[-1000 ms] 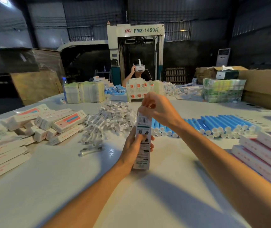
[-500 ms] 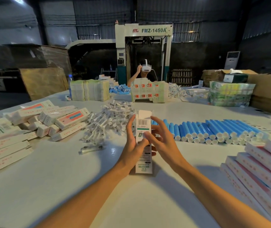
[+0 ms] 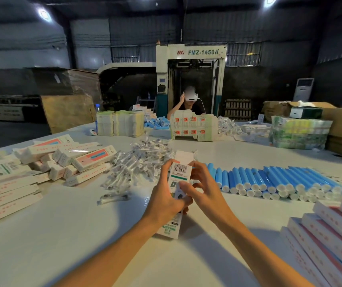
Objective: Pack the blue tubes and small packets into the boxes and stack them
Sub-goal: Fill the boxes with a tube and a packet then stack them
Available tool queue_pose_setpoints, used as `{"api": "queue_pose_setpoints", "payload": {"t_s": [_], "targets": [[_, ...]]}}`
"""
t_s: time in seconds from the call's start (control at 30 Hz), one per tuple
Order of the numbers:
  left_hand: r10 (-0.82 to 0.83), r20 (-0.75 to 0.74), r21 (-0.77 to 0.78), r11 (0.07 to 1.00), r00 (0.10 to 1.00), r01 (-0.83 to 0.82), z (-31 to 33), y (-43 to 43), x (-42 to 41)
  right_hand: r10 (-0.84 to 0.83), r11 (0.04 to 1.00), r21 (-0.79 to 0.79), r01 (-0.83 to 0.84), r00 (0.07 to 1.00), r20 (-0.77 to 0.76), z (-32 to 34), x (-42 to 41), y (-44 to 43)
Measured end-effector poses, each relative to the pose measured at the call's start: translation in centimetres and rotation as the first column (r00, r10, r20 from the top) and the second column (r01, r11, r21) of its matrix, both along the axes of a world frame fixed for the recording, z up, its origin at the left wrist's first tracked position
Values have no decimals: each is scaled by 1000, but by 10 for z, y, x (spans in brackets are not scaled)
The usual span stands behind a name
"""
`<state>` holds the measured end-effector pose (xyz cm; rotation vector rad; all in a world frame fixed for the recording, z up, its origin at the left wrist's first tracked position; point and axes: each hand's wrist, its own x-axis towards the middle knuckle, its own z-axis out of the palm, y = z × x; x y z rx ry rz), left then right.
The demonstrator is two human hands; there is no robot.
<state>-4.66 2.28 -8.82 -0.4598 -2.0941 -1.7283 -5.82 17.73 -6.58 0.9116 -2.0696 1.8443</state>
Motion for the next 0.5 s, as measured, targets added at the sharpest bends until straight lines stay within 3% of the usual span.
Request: {"api": "queue_pose_setpoints", "payload": {"t_s": [0.07,0.23,0.5], "targets": [[-25,10,4,1000,1000,25,2,-1,0,-6,1000,-15,6,1000,-17,-1,-4,1],[-158,50,-3,987,986,159,4,-3,0,-52,969,-237,63,997,52,8,-12,12],[-212,80,-36,976,974,215,6,2,8,-159,987,-51,152,967,-200,20,-6,22]]}}
